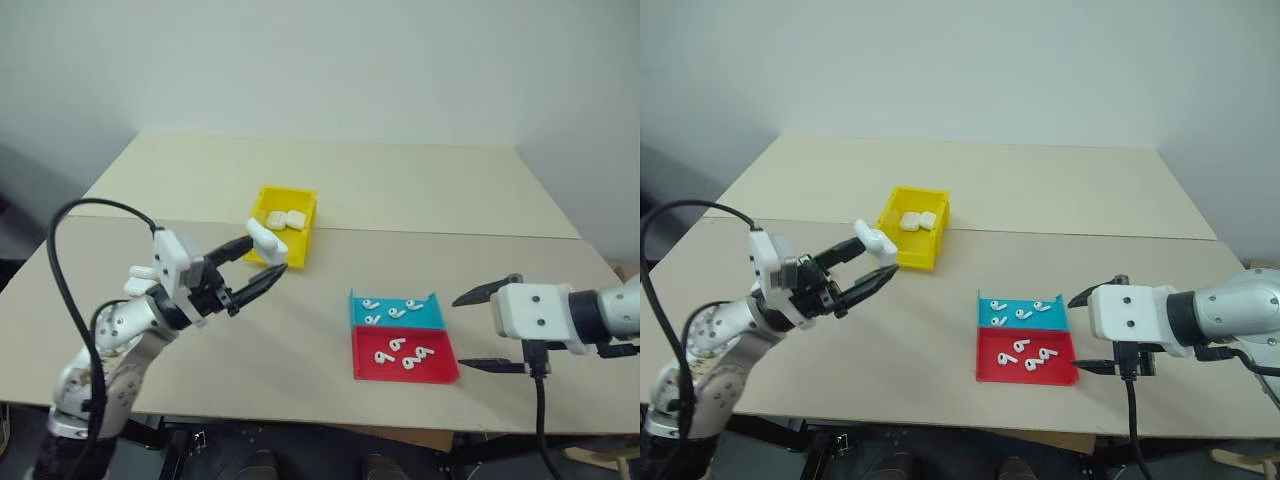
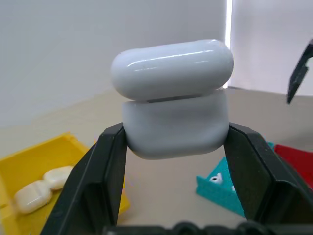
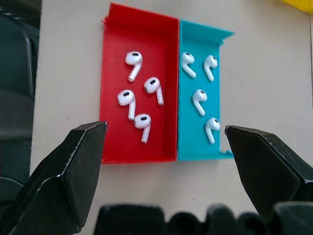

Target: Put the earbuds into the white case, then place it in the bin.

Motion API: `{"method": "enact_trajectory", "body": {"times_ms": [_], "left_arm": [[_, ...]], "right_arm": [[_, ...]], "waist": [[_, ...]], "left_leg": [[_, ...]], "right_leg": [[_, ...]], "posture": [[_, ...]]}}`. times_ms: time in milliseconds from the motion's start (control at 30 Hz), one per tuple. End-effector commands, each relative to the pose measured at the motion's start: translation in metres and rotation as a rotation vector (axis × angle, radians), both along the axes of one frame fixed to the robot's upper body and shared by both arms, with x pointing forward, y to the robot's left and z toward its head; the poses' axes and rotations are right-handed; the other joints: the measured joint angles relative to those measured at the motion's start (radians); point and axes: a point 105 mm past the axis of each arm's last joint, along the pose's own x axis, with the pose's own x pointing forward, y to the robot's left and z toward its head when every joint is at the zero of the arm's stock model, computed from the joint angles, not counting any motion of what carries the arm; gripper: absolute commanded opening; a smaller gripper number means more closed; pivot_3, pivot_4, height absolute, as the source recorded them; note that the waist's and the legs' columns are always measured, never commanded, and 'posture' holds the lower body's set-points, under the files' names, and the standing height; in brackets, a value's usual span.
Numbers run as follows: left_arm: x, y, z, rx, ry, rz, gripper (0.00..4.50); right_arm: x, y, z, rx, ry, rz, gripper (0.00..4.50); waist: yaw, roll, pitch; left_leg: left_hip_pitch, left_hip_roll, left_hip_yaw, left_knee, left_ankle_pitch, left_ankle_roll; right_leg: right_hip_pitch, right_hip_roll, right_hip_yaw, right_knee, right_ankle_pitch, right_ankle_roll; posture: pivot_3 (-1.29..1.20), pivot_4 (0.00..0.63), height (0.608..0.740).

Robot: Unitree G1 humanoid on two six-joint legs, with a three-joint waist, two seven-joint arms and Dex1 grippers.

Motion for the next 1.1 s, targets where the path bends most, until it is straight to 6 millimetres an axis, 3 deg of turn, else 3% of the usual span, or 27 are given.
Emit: {"method": "enact_trajectory", "body": {"times_ms": [33, 167, 300, 433, 567, 700, 900, 1000, 1100], "left_arm": [[-0.014, -0.005, -0.007, 0.003, -0.081, -0.14, 2.73], [-0.025, -0.016, -0.027, 0.056, -0.096, -0.275, 2.73], [-0.036, -0.021, -0.029, 0.03, -0.149, -0.379, 2.73], [-0.036, -0.021, -0.025, -0.057, -0.165, -0.385, 2.73], [-0.04, -0.017, -0.033, -0.028, -0.15, -0.415, 2.73], [-0.045, -0.013, -0.038, -0.022, -0.151, -0.444, 2.73], [-0.057, -0.007, -0.044, 0.012, -0.128, -0.475, 2.73], [-0.061, -0.006, -0.046, 0.016, -0.125, -0.48, 2.73], [-0.063, -0.005, -0.047, 0.028, -0.11, -0.481, 2.73]], "right_arm": [[-0.007, 0.012, 0.005, -0.033, 0.003, 0.055, 4.5], [-0.01, 0.017, 0.0, -0.094, 0.058, 0.07, 4.5], [-0.008, 0.019, -0.008, -0.161, 0.095, 0.049, 4.5], [-0.003, 0.022, -0.016, -0.225, 0.082, 0.059, 4.5], [0.001, 0.027, -0.022, -0.266, 0.08, 0.085, 4.5], [0.011, 0.029, -0.033, -0.303, 0.074, 0.07, 3.34], [0.014, 0.04, -0.047, -0.321, 0.082, 0.09, 3.34], [0.016, 0.045, -0.051, -0.328, 0.074, 0.095, 2.51], [0.016, 0.049, -0.054, -0.333, 0.08, 0.114, 2.51]], "waist": [[-0.003, 0.0, 0.0], [-0.005, 0.0, 0.0], [-0.01, 0.0, 0.0], [-0.013, 0.0, 0.0], [-0.017, 0.001, 0.0], [-0.019, 0.001, 0.0], [-0.016, 0.001, -0.001], [-0.016, 0.001, -0.001], [-0.015, 0.001, -0.001]], "left_leg": [[0.0, 0.0, 0.0, 0.0, 0.0, 0.0], [0.0, 0.0, 0.0, 0.001, 0.0, 0.0], [0.0, 0.001, 0.0, 0.001, 0.0, 0.0], [0.0, 0.001, 0.0, 0.001, 0.0, 0.001], [0.0, 0.001, 0.0, 0.001, 0.0, 0.001], [0.001, 0.002, 0.0, 0.001, -0.001, 0.001], [0.0, 0.002, 0.0, 0.001, -0.001, 0.001], [0.0, 0.002, 0.0, 0.001, -0.001, 0.001], [0.0, 0.003, 0.0, 0.001, -0.001, 0.001]], "right_leg": [[0.0, 0.0, 0.0, 0.0, 0.0, 0.0], [0.0, 0.0, 0.0, 0.0, 0.0, 0.0], [0.0, 0.0, 0.0, 0.0, 0.0, 0.0], [0.0, 0.0, 0.0, 0.0, 0.0, 0.0], [-0.001, 0.001, 0.0, 0.001, 0.0, 0.0], [-0.001, 0.001, 0.0, 0.001, 0.0, 0.0], [-0.001, 0.001, 0.0, 0.001, 0.0, 0.0], [-0.001, 0.001, 0.0, 0.001, 0.0, 0.0], [-0.001, 0.001, 0.0, 0.002, 0.0, 0.0]], "posture": [[0.0, 0.15, 0.74], [0.0, 0.15, 0.74], [0.0, 0.15, 0.74], [0.0, 0.15, 0.74], [0.0, 0.15, 0.74], [0.0, 0.15, 0.74], [0.0, 0.15, 0.74], [0.0, 0.15, 0.74], [0.0, 0.15, 0.74]]}}
